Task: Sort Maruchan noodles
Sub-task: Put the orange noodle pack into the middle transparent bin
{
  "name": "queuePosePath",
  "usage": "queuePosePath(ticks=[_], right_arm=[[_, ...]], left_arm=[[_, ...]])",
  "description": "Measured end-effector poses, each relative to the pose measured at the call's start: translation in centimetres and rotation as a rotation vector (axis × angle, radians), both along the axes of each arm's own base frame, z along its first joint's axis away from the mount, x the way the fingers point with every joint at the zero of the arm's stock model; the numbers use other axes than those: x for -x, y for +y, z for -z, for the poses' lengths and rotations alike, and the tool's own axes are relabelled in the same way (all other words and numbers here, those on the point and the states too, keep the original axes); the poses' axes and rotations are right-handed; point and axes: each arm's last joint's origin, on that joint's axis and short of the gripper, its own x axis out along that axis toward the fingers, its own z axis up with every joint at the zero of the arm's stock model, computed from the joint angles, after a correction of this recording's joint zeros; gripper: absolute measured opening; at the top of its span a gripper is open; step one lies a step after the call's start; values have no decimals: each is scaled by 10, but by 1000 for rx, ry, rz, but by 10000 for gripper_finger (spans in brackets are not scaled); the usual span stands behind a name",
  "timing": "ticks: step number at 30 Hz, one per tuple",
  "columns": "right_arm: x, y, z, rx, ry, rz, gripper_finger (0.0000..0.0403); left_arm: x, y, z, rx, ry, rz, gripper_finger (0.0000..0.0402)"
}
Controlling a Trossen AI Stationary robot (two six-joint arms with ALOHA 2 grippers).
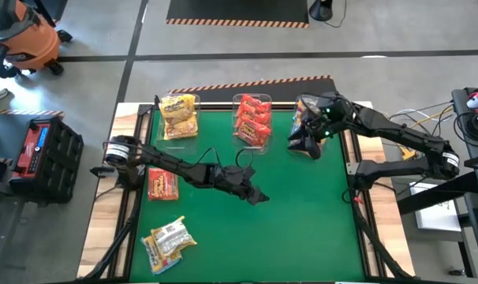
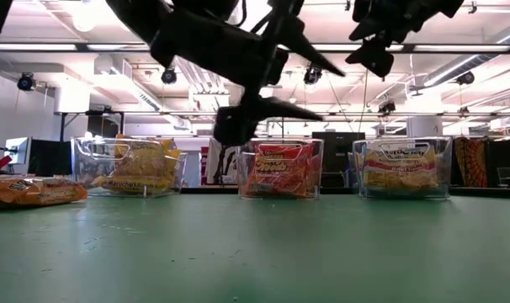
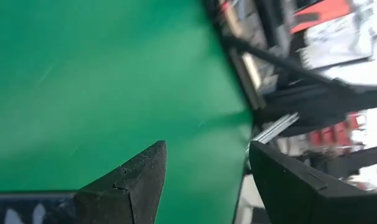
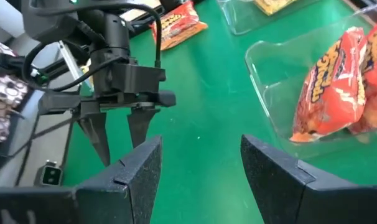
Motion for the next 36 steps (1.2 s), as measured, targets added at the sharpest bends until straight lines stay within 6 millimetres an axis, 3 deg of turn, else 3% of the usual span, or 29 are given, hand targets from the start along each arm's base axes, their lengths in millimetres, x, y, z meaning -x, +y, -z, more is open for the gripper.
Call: queuePosePath(ticks=[5, 9, 16, 20, 29, 36], right_arm=[[-6, 7, 0, 39, 2, 4, 205], [-9, 7, 1, 17, 3, 17, 205], [-13, 5, 5, -7, 38, 56, 205], [-16, 3, 9, -15, 59, 75, 205], [-24, 2, 17, -38, 101, 70, 205], [-28, 1, 21, -44, 117, 65, 205]], left_arm=[[13, -3, -6, -30, 201, 2, 212], [23, -4, -19, -102, 468, 2, 212], [52, -12, -62, -359, 861, -4, 212], [71, -13, -72, -419, 995, -2, 212], [133, -4, -61, -307, 1109, -134, 212], [197, 1, -47, -93, 1129, -454, 212]])
